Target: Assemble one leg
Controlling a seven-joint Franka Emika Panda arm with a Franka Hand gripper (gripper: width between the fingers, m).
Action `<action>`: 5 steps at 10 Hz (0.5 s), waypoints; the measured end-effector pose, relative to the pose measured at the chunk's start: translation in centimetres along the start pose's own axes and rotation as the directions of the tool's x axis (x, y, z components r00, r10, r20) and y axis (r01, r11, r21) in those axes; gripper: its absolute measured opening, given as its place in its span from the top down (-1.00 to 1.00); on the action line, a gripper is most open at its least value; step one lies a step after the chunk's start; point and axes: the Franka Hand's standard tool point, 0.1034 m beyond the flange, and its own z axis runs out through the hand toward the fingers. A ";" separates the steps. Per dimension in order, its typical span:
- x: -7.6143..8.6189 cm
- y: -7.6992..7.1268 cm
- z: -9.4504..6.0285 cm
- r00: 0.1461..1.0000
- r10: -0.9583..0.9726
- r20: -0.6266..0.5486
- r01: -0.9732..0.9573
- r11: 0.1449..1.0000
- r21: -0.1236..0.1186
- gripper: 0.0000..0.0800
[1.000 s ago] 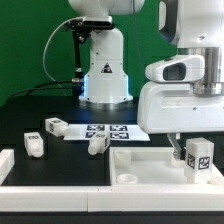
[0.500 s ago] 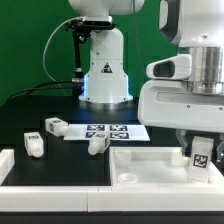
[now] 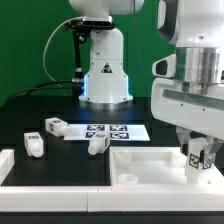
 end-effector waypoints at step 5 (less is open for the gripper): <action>0.0 0.6 0.1 0.754 0.652 0.076 -0.652 0.757 -0.024 0.29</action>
Offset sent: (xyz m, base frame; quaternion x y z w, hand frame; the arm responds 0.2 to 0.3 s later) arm -0.0115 -0.0051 -0.0049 0.0127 -0.0546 0.3946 0.9171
